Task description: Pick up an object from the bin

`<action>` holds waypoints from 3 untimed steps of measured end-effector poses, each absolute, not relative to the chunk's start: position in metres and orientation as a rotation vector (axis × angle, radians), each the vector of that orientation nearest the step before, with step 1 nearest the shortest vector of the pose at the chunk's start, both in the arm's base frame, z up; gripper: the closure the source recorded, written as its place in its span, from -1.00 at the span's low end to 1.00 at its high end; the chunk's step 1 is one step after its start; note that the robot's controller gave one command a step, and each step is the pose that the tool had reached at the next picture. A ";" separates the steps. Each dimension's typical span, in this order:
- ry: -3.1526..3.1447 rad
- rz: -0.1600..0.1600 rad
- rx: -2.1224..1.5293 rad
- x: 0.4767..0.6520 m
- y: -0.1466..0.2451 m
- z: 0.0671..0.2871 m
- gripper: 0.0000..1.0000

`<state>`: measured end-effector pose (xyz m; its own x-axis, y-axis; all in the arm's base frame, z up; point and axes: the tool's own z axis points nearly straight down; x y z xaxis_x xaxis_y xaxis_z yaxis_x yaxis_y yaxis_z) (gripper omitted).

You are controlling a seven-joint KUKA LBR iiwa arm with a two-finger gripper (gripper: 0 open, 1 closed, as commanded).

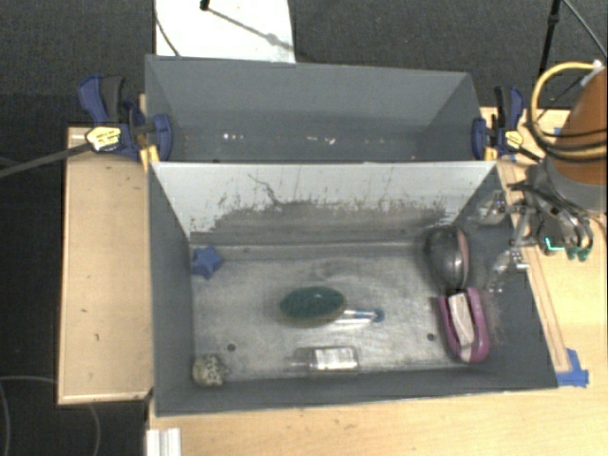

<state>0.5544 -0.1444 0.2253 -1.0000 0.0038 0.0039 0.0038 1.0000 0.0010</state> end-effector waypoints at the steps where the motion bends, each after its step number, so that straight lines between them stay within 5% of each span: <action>1: -3.136 -0.007 -0.114 0.590 -0.066 0.121 -1.00; 2: -3.147 -0.008 -0.096 0.570 0.027 0.179 -1.00; 3: -3.144 -0.002 0.183 0.544 0.069 0.072 -1.00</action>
Offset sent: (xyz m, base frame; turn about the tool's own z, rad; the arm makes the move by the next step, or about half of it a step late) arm 0.0352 0.0737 -0.0999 0.0743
